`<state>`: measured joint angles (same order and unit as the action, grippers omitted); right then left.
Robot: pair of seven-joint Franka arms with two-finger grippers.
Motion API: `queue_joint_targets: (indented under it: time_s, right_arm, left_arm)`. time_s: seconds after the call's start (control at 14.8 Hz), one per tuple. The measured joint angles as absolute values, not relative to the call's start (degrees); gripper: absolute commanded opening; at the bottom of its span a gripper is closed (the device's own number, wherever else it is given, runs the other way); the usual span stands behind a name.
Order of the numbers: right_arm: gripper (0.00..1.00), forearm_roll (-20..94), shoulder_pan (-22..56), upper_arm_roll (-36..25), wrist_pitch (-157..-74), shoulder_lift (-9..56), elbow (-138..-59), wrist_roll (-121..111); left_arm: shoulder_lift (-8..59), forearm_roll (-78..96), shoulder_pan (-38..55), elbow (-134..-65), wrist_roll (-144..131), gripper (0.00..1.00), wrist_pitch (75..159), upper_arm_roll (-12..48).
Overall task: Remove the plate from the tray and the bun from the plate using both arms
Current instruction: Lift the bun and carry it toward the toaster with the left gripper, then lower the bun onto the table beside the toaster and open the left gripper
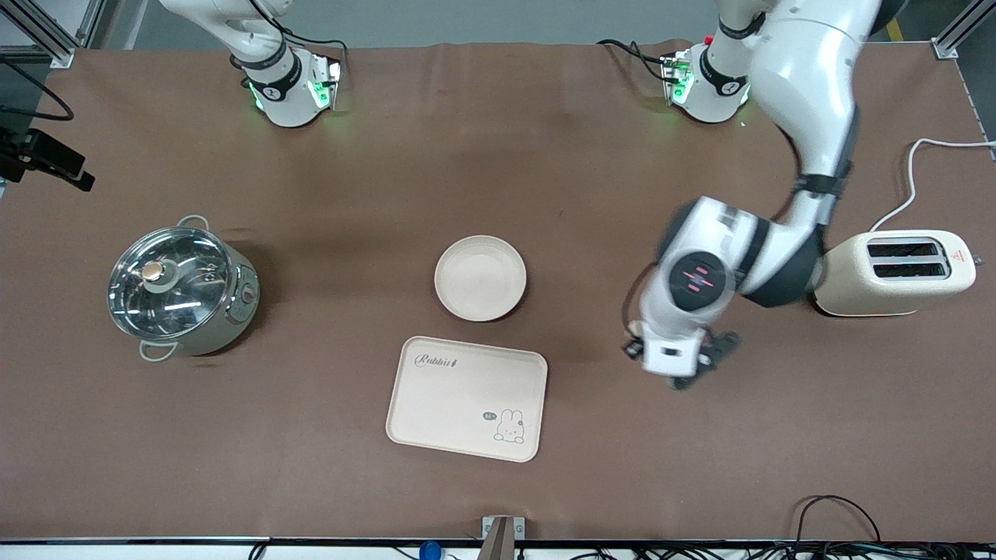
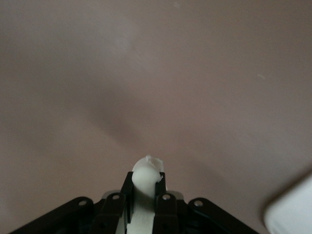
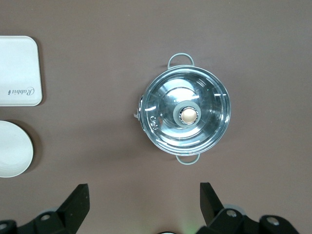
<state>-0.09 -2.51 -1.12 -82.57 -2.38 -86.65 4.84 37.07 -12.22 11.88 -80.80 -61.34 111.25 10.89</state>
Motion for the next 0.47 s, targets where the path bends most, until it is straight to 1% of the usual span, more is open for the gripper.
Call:
queue_joint_targets:
  time_s: [0.2,0.27,0.41,0.47]
  right_arm:
    - [1.0,0.2,-2.5,-1.4,-82.8,-2.4,-86.8,4.0]
    - [1.0,0.3,-2.5,-1.4,-82.8,-2.4,-86.8,3.9]
    - [1.0,0.4,-2.5,-1.4,-82.8,-2.4,-86.8,2.7]
    - [1.0,0.4,-2.6,-1.5,-82.9,-2.4,-86.8,1.7]
  left_arm:
    - [39.3,-12.2,4.3,-83.6,-53.2,0.25,114.3,11.0]
    - [40.5,-12.2,3.0,-84.4,-52.0,0.28,116.1,11.0]
    - [42.9,-12.2,2.2,-85.4,-51.3,0.39,118.7,11.0]
    - [43.7,-12.2,2.2,-85.6,-51.3,0.47,119.3,11.0]
